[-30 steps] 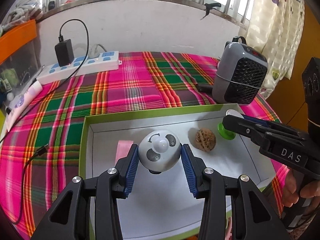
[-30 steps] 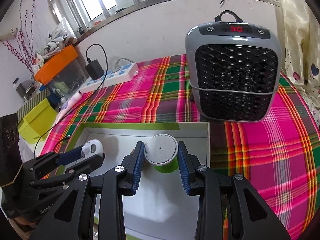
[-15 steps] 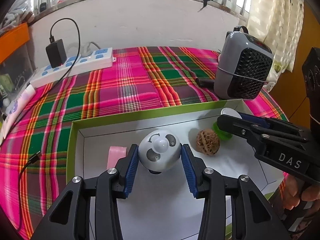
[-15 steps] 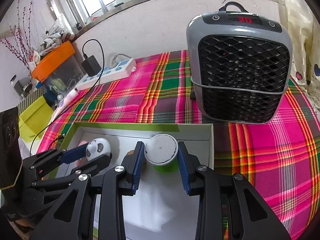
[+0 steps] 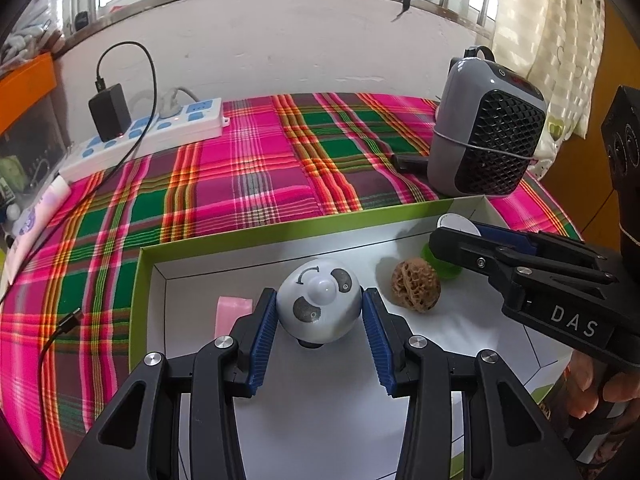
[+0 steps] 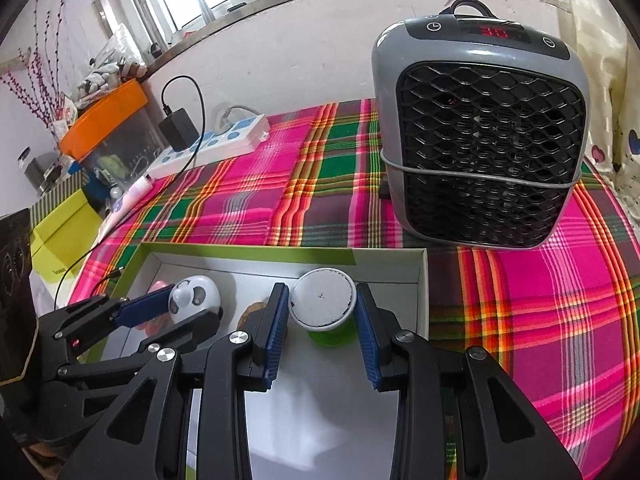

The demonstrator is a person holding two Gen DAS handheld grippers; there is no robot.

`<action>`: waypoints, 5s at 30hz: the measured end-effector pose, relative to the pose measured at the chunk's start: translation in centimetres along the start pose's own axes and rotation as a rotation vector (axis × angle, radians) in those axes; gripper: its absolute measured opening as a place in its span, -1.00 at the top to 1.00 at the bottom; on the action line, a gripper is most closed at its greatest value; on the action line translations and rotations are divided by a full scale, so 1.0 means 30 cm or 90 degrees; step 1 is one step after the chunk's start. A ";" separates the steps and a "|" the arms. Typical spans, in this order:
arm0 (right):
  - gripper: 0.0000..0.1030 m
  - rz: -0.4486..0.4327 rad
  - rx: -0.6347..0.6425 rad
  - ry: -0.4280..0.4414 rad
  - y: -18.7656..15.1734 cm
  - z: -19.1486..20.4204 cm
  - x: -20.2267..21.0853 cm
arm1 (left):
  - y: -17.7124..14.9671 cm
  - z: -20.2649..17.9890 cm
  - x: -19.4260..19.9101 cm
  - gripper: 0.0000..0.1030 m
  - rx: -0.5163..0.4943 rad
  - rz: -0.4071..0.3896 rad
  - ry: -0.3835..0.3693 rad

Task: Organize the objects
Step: 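Lift the panda gadget and green cup and carry both into the box, then lower the panda gadget and green cup onto the box floor and open both grippers, then withdraw both grippers from the box toward the objects on the bedspread, then close the left gripper on the black cylinder while the right approaches the walnut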

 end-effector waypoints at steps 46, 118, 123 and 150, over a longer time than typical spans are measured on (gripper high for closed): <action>0.18 -0.058 0.007 -0.012 -0.098 0.063 0.119 | -0.118 -0.005 0.150 0.19 0.023 -0.040 0.030; 0.14 -0.024 -0.020 -0.015 -0.494 0.065 0.215 | -0.439 0.024 0.241 0.15 -0.041 -0.062 0.042; 0.14 -0.023 -0.020 -0.020 -0.489 0.064 0.215 | -0.446 0.019 0.246 0.15 -0.048 -0.060 0.017; 0.14 -0.012 -0.028 -0.018 -0.484 0.053 0.197 | -0.396 -0.041 0.224 0.12 -0.167 -0.050 0.000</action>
Point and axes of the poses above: each gripper's, at about its wrist camera, not at the fingertips, and x roughly against the way its jaws point, z to its left, y to its top, the point moved 1 cm from there along -x, roughly the way its jaws point, and after that the axes turned 13 degrees about z, right-handed, at the moved point
